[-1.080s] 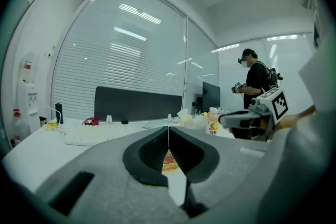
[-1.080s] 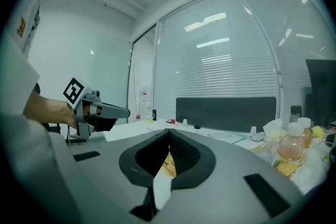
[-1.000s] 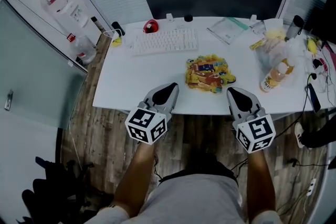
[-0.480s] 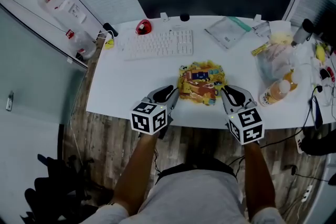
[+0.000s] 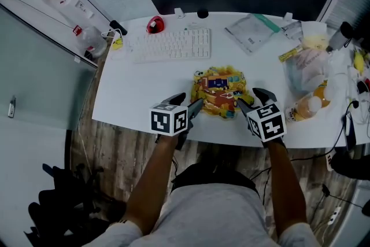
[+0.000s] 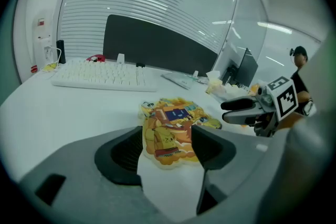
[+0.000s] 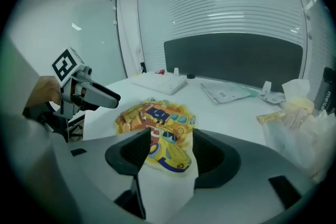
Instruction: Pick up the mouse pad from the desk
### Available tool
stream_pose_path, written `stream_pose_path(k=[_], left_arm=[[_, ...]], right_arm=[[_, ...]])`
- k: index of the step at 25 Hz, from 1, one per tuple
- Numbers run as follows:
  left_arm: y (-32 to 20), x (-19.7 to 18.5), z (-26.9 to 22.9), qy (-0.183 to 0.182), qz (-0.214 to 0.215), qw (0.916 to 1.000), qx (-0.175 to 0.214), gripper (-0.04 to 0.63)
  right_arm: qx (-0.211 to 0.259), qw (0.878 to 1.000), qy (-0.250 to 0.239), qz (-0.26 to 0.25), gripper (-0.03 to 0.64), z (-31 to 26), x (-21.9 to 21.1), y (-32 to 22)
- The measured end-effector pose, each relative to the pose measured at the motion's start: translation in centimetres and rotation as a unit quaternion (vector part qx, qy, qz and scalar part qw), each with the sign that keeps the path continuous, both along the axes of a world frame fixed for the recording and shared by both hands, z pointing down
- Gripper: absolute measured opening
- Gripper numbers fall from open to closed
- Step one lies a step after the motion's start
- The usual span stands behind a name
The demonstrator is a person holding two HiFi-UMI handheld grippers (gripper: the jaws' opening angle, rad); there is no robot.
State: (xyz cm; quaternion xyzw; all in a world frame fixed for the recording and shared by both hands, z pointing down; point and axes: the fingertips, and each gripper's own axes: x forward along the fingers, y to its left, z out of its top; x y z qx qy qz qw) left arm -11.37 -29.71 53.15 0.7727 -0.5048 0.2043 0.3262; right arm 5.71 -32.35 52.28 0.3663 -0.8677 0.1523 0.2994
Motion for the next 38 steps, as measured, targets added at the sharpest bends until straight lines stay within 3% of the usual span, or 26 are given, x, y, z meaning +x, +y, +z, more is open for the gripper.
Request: stream_pose_path(k=[6, 16, 27, 31, 38], left_arm=[[-1.1, 0.2, 1.6, -0.009, 0.006, 0.9994, -0.034, 0.311], [-1.4, 0.2, 4.2, -0.047, 0.02, 0.9969, -0.059, 0.321], [-1.2, 0.8, 4.7, -0.094, 0.04, 0.9944, -0.028, 0.322], [-1.4, 0.4, 4.5, -0.096, 0.036, 0.9945, -0.022, 0.282], [-1.5, 0.1, 4.6, -0.088, 0.043, 0.9951, -0.016, 0.27]], right_arm=[[-0.036, 0.999, 0.024, 0.017, 0.239, 2.5, 0.2, -1.0], [-0.062, 0.997, 0.041, 0.035, 0.272, 4.2, -0.7, -2.2], [-0.063, 0.996, 0.046, 0.053, 0.275, 4.9, -1.5, -1.7], [-0.07, 0.995, 0.04, 0.051, 0.269, 4.7, -1.8, -1.4], [-0.071, 0.997, -0.015, 0.042, 0.195, 3.6, -2.0, -1.0]])
